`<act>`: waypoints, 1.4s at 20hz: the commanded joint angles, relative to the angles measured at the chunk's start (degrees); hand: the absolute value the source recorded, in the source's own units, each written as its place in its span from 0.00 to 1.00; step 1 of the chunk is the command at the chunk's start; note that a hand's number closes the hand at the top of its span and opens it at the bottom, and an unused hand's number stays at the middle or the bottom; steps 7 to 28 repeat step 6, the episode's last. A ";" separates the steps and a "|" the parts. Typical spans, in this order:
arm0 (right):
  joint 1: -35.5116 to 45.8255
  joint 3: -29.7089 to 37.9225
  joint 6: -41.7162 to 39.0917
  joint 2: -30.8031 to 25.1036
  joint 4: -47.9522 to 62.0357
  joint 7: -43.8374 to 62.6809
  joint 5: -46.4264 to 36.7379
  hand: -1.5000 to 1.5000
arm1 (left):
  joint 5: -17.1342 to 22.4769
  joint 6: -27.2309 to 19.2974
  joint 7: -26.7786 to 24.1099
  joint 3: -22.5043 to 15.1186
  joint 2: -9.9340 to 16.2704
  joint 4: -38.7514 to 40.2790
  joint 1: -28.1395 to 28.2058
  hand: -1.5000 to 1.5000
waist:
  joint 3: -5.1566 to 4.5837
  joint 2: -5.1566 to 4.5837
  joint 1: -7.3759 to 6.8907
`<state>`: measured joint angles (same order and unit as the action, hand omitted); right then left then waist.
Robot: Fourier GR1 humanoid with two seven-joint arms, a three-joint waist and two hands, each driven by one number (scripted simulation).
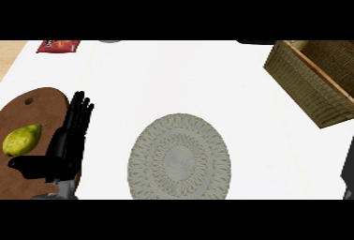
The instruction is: Pick the tomato from the placemat and place it in the basket
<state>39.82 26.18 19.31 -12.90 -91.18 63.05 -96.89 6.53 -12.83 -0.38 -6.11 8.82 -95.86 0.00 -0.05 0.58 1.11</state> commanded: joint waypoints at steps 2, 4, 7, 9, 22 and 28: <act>-4.64 -3.14 -13.48 4.61 -19.47 3.22 0.01 0.00 | 1.32 0.50 2.64 2.07 1.20 -2.36 -0.17 0.50 | 0.00 0.00 -0.17; -9.67 -1.59 -9.86 5.30 -25.16 -0.15 5.85 0.00 | -0.55 -0.58 2.75 0.47 -0.03 -1.89 -1.02 0.50 | 0.05 -0.17 -0.14; -9.63 -2.26 -14.90 4.55 -29.58 -0.63 6.65 0.00 | -1.17 -0.69 1.82 -0.24 -0.92 -2.14 0.64 0.50 | 0.04 -0.29 -0.58; -9.63 -2.26 -14.90 4.55 -29.58 -0.63 6.65 0.00 | -1.17 -0.69 1.82 -0.24 -0.92 -2.14 0.64 0.50 | 0.04 -0.29 -0.58; -9.63 -2.26 -14.90 4.55 -29.58 -0.63 6.65 0.00 | -1.17 -0.69 1.82 -0.24 -0.92 -2.14 0.64 0.50 | 0.04 -0.29 -0.58; -9.63 -2.26 -14.90 4.55 -29.58 -0.63 6.65 0.00 | -1.17 -0.69 1.82 -0.24 -0.92 -2.14 0.64 0.50 | 0.04 -0.29 -0.58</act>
